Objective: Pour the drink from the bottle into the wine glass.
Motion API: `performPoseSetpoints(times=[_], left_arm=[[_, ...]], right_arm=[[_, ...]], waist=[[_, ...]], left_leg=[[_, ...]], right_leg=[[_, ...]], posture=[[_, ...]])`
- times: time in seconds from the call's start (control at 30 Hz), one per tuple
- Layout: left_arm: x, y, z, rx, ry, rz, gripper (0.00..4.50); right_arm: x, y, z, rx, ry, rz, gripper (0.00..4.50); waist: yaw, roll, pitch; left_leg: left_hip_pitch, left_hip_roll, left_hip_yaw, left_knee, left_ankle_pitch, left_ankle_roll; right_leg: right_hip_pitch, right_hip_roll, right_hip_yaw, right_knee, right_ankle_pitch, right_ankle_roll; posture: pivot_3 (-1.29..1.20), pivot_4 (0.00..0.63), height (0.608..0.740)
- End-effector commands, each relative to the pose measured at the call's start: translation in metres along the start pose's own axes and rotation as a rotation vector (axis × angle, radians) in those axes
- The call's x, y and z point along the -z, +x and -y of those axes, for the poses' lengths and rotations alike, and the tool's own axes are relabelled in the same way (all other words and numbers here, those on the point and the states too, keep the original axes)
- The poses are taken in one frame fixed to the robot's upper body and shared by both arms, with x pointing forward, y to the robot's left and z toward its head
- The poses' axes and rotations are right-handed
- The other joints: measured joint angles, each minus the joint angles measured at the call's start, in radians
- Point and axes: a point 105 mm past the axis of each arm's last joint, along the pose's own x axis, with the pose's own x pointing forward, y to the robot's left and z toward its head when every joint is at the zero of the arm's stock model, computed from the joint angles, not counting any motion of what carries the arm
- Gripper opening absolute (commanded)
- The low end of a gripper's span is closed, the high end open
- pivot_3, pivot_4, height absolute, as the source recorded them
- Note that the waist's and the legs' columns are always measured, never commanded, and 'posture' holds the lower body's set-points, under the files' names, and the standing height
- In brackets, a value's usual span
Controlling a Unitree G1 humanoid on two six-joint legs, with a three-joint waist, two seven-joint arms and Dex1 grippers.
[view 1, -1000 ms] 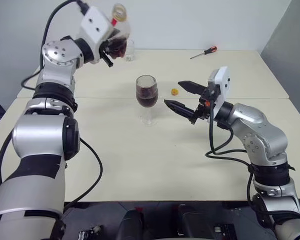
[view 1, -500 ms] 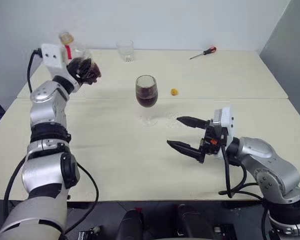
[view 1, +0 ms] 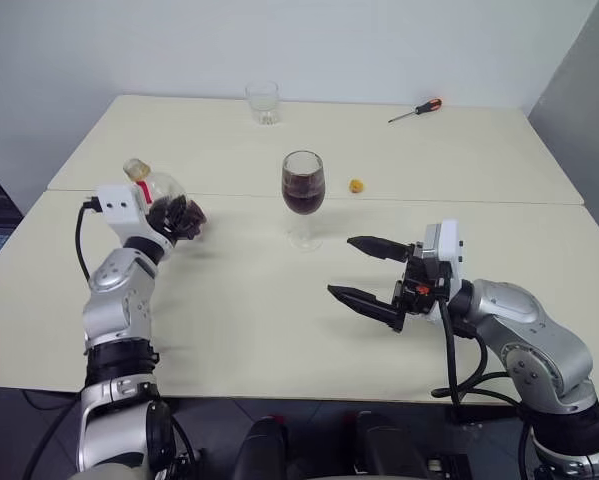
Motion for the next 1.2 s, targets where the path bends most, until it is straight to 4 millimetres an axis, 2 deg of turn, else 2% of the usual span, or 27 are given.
performPoseSetpoints(times=[0.03,0.27,0.57,0.63,0.9,1.2], left_arm=[[-0.024,-0.001,0.001,0.004,0.055,0.082,1.01],[-0.017,-0.001,-0.003,-0.005,0.079,0.060,1.01],[-0.014,0.001,0.001,0.006,0.101,0.038,3.96],[-0.015,0.002,0.001,0.007,0.102,0.039,4.45],[-0.015,-0.007,0.003,0.030,0.102,0.033,4.45],[-0.017,-0.042,0.003,0.037,0.099,-0.020,4.45]], right_arm=[[-0.011,0.004,0.005,0.017,-0.008,0.039,4.50],[-0.012,0.006,0.008,0.029,-0.006,0.043,4.50],[-0.012,0.007,0.010,0.041,-0.007,0.048,4.50],[-0.013,0.007,0.010,0.043,-0.008,0.048,4.50],[-0.012,0.007,0.010,0.042,-0.011,0.044,4.50],[-0.009,0.002,0.006,0.048,-0.002,0.029,4.50]], waist=[[0.000,0.000,0.000],[0.000,0.000,0.000],[-0.001,-0.001,0.000],[-0.001,0.000,0.000],[-0.002,0.000,0.000],[-0.002,0.000,0.000]], left_leg=[[0.000,0.000,0.000,0.000,0.000,0.000],[0.000,0.000,0.000,0.000,0.000,0.000],[0.000,0.000,0.000,-0.001,0.000,0.000],[0.000,0.000,0.000,-0.001,0.000,0.000],[0.000,0.000,0.001,-0.001,0.000,0.000],[0.001,0.001,0.000,-0.002,0.000,0.000]], right_leg=[[0.000,0.000,0.000,0.000,0.000,0.000],[0.000,0.000,0.000,0.000,0.000,0.000],[0.000,0.000,0.000,0.000,0.000,0.000],[0.000,0.000,0.000,0.000,0.000,0.000],[0.000,0.000,0.001,-0.001,0.000,0.000],[0.000,0.000,0.001,-0.001,0.000,0.000]], posture=[[0.00,0.150,0.740],[0.00,0.150,0.740],[0.00,0.150,0.740],[0.00,0.150,0.740],[0.00,0.150,0.740],[0.00,0.150,0.740]])
